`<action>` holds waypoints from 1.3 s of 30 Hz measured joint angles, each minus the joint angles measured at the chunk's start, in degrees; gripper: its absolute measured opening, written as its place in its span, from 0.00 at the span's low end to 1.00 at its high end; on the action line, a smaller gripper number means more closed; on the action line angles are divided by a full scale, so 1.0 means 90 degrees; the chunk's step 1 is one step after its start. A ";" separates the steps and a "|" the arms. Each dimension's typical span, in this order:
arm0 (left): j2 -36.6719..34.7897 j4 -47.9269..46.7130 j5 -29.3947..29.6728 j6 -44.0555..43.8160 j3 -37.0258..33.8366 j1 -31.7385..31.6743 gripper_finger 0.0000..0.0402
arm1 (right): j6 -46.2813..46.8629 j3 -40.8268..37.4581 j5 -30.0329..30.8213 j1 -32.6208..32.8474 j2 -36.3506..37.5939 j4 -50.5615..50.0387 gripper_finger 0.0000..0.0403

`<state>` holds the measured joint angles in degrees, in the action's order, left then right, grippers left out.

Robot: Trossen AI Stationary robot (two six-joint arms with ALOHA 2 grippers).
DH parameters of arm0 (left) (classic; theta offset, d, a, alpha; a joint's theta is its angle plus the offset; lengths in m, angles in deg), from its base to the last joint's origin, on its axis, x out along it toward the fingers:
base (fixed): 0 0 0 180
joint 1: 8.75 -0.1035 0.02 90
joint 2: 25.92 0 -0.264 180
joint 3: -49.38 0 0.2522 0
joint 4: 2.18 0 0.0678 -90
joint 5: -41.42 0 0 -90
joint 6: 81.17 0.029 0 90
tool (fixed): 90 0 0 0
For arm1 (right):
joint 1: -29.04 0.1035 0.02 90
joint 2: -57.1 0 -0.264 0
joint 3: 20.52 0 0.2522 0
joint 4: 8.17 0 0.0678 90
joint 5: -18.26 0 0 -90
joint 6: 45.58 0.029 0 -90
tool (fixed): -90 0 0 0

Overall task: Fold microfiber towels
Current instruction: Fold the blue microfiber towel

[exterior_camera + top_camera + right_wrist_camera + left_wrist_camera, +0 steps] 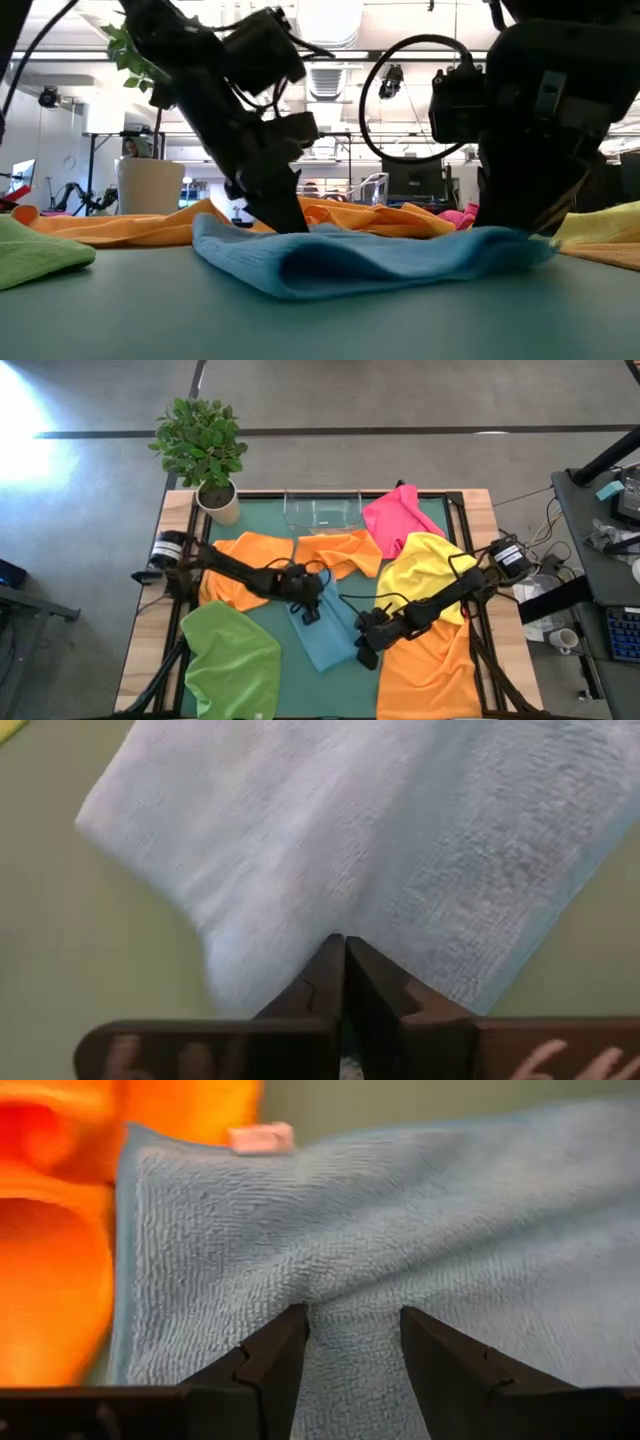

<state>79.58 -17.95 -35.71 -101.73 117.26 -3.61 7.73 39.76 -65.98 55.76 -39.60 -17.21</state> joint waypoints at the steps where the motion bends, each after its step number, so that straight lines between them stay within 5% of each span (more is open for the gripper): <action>1: 0.0000 -0.0045 -0.0001 0.0022 0.0035 -0.0087 0.38 | -0.0015 0.0024 -0.0021 0.0001 -0.0002 -0.0002 0.02; 10: -0.0801 -0.0767 -0.0549 -0.0026 0.0147 -0.0064 0.38 | -0.0485 0.0074 -0.0018 0.0051 0.0567 -0.0071 0.02; 19: -0.1625 -0.0658 -0.0346 -0.1361 0.0075 0.1047 0.38 | -0.0886 0.0076 0.0238 0.0041 0.0849 -0.0317 0.02; 24: -0.1359 -0.0500 0.0448 -0.2038 0.0054 0.1728 0.38 | -0.0937 0.0076 0.0251 0.0028 0.0856 -0.0369 0.02; 39: 0.0306 0.0534 0.0507 -0.2688 0.0575 0.2541 0.38 | -0.1104 0.0076 0.0245 -0.0015 0.0851 -0.0526 0.02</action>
<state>82.33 -13.15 -31.15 -125.92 122.43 19.25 -2.20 40.45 -63.78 55.62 -31.93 -21.94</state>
